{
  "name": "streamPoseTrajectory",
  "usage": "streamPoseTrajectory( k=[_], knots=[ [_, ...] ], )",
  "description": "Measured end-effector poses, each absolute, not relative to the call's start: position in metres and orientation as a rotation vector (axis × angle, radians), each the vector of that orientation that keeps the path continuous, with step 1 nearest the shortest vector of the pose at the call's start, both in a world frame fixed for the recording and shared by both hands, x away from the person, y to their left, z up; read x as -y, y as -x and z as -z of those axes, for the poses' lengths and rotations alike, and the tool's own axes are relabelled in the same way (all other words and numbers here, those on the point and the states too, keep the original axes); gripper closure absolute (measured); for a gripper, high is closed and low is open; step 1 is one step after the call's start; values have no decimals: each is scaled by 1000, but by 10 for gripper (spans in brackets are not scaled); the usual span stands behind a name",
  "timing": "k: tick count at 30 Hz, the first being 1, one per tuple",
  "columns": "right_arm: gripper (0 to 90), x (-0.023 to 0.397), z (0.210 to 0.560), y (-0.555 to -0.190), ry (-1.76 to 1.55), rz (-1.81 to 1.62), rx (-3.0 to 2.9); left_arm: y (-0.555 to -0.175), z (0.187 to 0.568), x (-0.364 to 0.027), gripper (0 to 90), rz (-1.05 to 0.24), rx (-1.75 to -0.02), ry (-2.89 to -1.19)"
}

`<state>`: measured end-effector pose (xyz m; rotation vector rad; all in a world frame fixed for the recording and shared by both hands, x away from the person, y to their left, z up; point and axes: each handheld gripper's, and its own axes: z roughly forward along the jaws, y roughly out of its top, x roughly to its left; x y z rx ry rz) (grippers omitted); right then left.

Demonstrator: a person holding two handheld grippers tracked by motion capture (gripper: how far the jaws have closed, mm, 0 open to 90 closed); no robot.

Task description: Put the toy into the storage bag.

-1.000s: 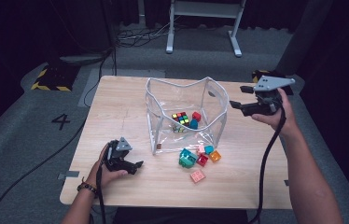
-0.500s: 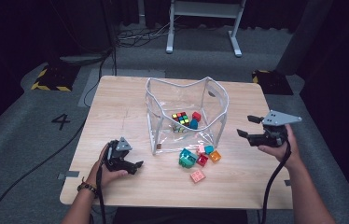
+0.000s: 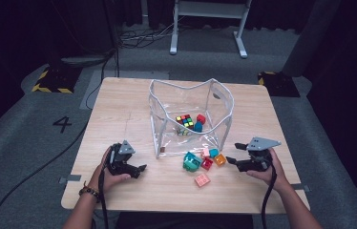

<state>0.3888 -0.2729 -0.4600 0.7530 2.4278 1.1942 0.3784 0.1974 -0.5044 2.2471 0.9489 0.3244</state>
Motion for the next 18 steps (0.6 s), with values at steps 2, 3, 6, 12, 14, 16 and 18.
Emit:
streamPoseTrajectory(
  k=[2, 3, 6, 12, 14, 16, 18],
  knots=[
    [321, 267, 469, -388, -733, -1176, -2456, -378, 504, -197, 67, -325, -949, -2247],
    [322, 264, 472, -389, -721, -1174, -2471, -378, 505, -197, 67, -321, -949, -2246],
    [342, 256, 482, -390, -713, -1161, -2494, -378, 504, -198, 69, -335, -946, -2251],
    [379, 245, 494, -396, -736, -1125, -2500, -378, 504, -198, 69, -335, -946, -2251],
    [393, 246, 497, -399, -783, -1136, -2500, -378, 504, -198, 69, -335, -946, -2250],
    [424, 246, 500, -401, -800, -1132, -2503, -378, 504, -198, 69, -334, -947, -2251],
    [475, 245, 501, -401, -796, -1114, -2503, -378, 504, -198, 69, -334, -947, -2252]
  ],
)
